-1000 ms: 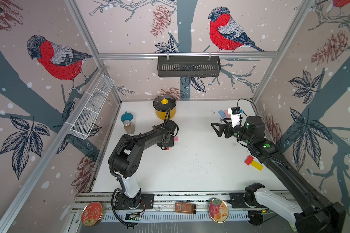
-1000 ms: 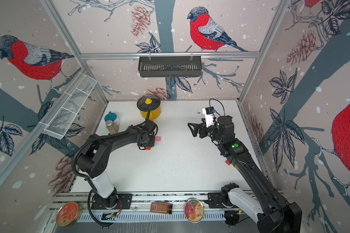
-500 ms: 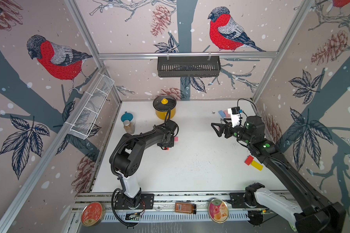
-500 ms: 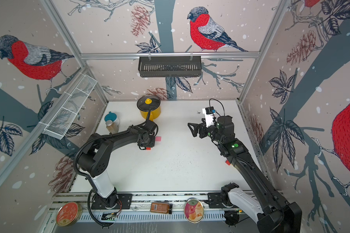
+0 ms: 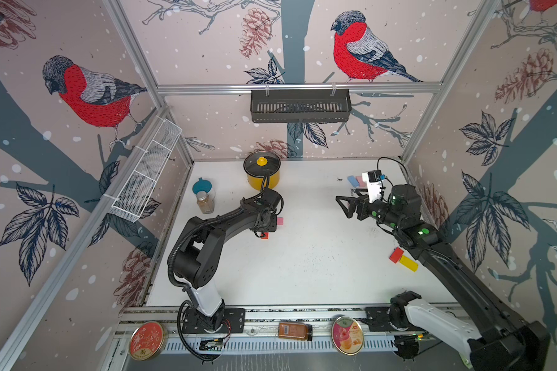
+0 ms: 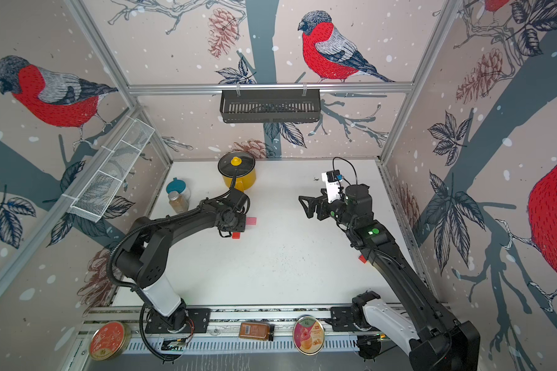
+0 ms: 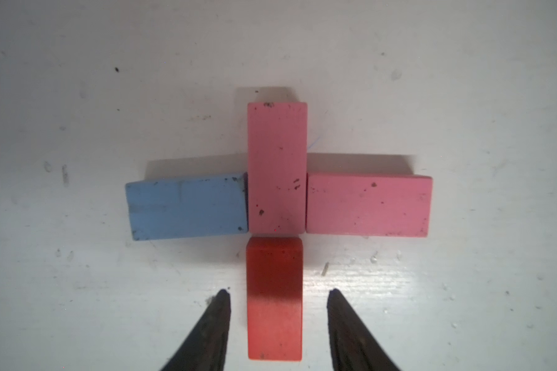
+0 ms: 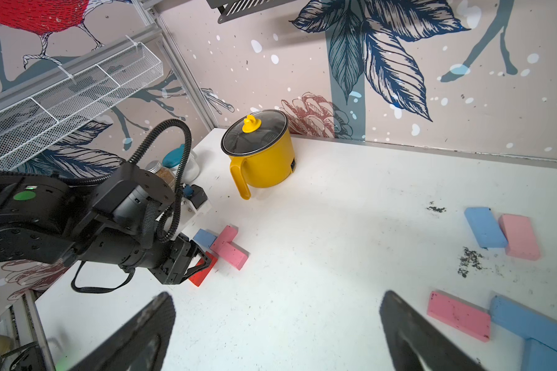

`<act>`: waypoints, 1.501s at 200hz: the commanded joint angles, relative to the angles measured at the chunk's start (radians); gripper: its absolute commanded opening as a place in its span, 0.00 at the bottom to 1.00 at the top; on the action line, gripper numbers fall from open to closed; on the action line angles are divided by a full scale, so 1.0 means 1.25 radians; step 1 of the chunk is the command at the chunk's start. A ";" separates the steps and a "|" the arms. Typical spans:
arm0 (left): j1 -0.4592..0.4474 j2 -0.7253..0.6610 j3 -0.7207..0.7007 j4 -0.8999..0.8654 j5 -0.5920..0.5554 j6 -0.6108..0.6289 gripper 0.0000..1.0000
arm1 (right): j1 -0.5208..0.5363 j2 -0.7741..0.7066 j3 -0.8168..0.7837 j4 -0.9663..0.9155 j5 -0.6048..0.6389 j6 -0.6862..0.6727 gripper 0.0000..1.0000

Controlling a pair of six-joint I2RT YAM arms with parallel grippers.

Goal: Assemble the letter t with building blocks
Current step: Adjust the building block at the center of the board.

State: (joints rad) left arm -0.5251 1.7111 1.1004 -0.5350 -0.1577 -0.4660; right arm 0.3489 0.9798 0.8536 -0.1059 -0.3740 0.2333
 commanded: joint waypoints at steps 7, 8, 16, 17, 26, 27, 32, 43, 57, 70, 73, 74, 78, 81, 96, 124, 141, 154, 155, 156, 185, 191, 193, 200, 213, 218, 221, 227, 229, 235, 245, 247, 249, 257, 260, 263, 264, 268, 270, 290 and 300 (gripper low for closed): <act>0.002 -0.073 0.006 -0.031 -0.025 -0.012 0.57 | 0.002 0.001 0.003 0.010 0.005 -0.004 1.00; 0.002 -0.076 0.006 -0.031 -0.027 -0.012 0.57 | 0.002 0.002 0.004 0.009 0.005 -0.004 1.00; 0.006 -0.098 0.005 -0.036 -0.042 -0.012 0.59 | 0.002 0.003 0.006 0.007 0.005 -0.003 1.00; 0.007 -0.099 0.005 -0.037 -0.043 -0.012 0.59 | 0.002 0.003 0.006 0.007 0.005 -0.003 1.00; 0.020 -0.122 0.001 -0.042 -0.057 -0.009 0.60 | 0.002 0.003 0.007 0.007 0.005 -0.002 1.00; 0.023 -0.124 -0.001 -0.042 -0.058 -0.008 0.60 | 0.002 0.003 0.008 0.006 0.005 -0.001 1.00; 0.037 -0.136 -0.008 -0.041 -0.059 -0.006 0.61 | 0.002 0.003 0.007 0.006 0.004 -0.001 0.99; 0.074 -0.158 -0.029 -0.031 -0.046 0.001 0.62 | 0.002 0.003 0.008 0.006 0.003 -0.001 1.00; 0.125 -0.175 -0.057 -0.017 -0.016 0.016 0.62 | 0.003 0.004 0.006 0.007 0.002 0.001 1.00; 0.171 -0.177 -0.077 -0.002 0.007 0.030 0.58 | 0.003 0.004 0.007 0.008 0.000 0.001 1.00; 0.179 -0.174 -0.078 0.001 0.013 0.033 0.56 | 0.003 0.005 0.007 0.008 -0.001 0.001 1.00; 0.183 -0.173 -0.078 0.002 0.014 0.034 0.55 | 0.002 0.005 0.006 0.008 -0.001 0.000 1.00; 0.194 -0.170 -0.094 0.007 0.024 0.036 0.52 | 0.002 0.005 0.006 0.008 -0.001 0.001 1.00; 0.201 -0.166 -0.098 0.010 0.030 0.039 0.50 | 0.003 0.006 0.006 0.009 -0.001 0.001 1.00; 0.219 -0.136 -0.086 0.009 0.052 0.043 0.37 | 0.003 0.009 0.006 0.009 -0.002 0.002 1.00; 0.244 -0.049 -0.029 0.000 0.063 0.062 0.14 | 0.003 0.011 0.007 0.009 -0.008 0.002 1.00; 0.245 0.008 0.001 -0.018 0.053 0.072 0.07 | 0.004 0.008 0.006 0.007 -0.005 0.000 1.00; 0.245 0.037 0.014 -0.021 0.049 0.076 0.05 | 0.003 0.005 0.003 0.011 -0.003 -0.001 1.00; 0.245 0.038 0.015 -0.022 0.048 0.076 0.05 | 0.003 0.005 0.003 0.012 -0.002 -0.001 1.00; 0.245 0.041 0.016 -0.022 0.046 0.075 0.05 | 0.003 0.005 0.003 0.012 -0.002 -0.001 1.00; 0.250 0.087 0.043 -0.024 0.044 0.080 0.03 | 0.006 0.005 -0.002 0.015 -0.003 -0.003 1.00; 0.250 0.095 0.049 -0.026 0.041 0.080 0.04 | 0.006 0.005 -0.004 0.017 -0.003 -0.003 1.00; 0.250 0.097 0.050 -0.026 0.040 0.080 0.04 | 0.006 0.005 -0.003 0.017 -0.003 -0.003 1.00; 0.250 0.105 0.058 -0.028 0.036 0.080 0.04 | 0.006 0.005 -0.004 0.017 -0.002 -0.004 1.00; 0.250 0.118 0.067 -0.030 0.033 0.084 0.04 | 0.007 0.005 -0.005 0.016 -0.001 -0.005 1.00; 0.250 0.123 0.069 -0.030 0.031 0.085 0.04 | 0.007 0.005 -0.005 0.016 0.000 -0.006 1.00; 0.250 0.126 0.072 -0.031 0.029 0.085 0.04 | 0.007 0.005 -0.005 0.016 0.000 -0.006 1.00; 0.250 0.132 0.075 -0.030 0.031 0.086 0.04 | 0.006 0.005 -0.006 0.015 0.000 -0.006 1.00; 0.250 0.134 0.077 -0.031 0.031 0.086 0.04 | 0.007 0.004 -0.007 0.015 0.001 -0.006 1.00; 0.250 0.140 0.079 -0.031 0.036 0.089 0.03 | 0.007 0.004 -0.006 0.016 0.001 -0.007 1.00; 0.250 0.145 0.080 -0.029 0.044 0.091 0.04 | 0.006 0.003 -0.006 0.015 0.002 -0.007 1.00; 0.250 0.145 0.081 -0.029 0.045 0.091 0.04 | 0.007 0.002 -0.006 0.015 0.002 -0.008 1.00; 0.250 0.146 0.081 -0.027 0.046 0.091 0.04 | 0.007 0.002 -0.005 0.015 0.002 -0.008 1.00; 0.249 0.148 0.080 -0.026 0.049 0.092 0.04 | 0.006 0.003 -0.004 0.014 0.003 -0.007 1.00; 0.249 0.148 0.081 -0.025 0.049 0.092 0.04 | 0.006 0.002 -0.004 0.015 0.003 -0.007 1.00; 0.250 0.148 0.081 -0.024 0.051 0.091 0.04 | 0.007 0.003 -0.004 0.014 0.003 -0.007 1.00; 0.250 0.148 0.082 -0.024 0.051 0.091 0.04 | 0.007 0.003 -0.003 0.014 0.003 -0.007 1.00; 0.250 0.148 0.081 -0.024 0.052 0.091 0.04 | 0.006 0.002 -0.003 0.013 0.003 -0.008 1.00; 0.250 0.148 0.081 -0.023 0.052 0.092 0.04 | 0.007 0.003 -0.002 0.012 0.002 -0.008 1.00; 0.250 0.148 0.082 -0.016 0.059 0.094 0.04 | 0.008 0.004 -0.003 0.013 0.003 -0.009 0.99; 0.249 0.150 0.083 -0.014 0.067 0.095 0.04 | 0.008 0.004 -0.003 0.012 0.003 -0.010 1.00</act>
State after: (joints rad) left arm -0.2134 1.8877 1.1999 -0.5373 -0.1055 -0.3588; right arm 0.3557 0.9871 0.8467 -0.1055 -0.3744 0.2321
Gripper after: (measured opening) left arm 0.052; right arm 0.995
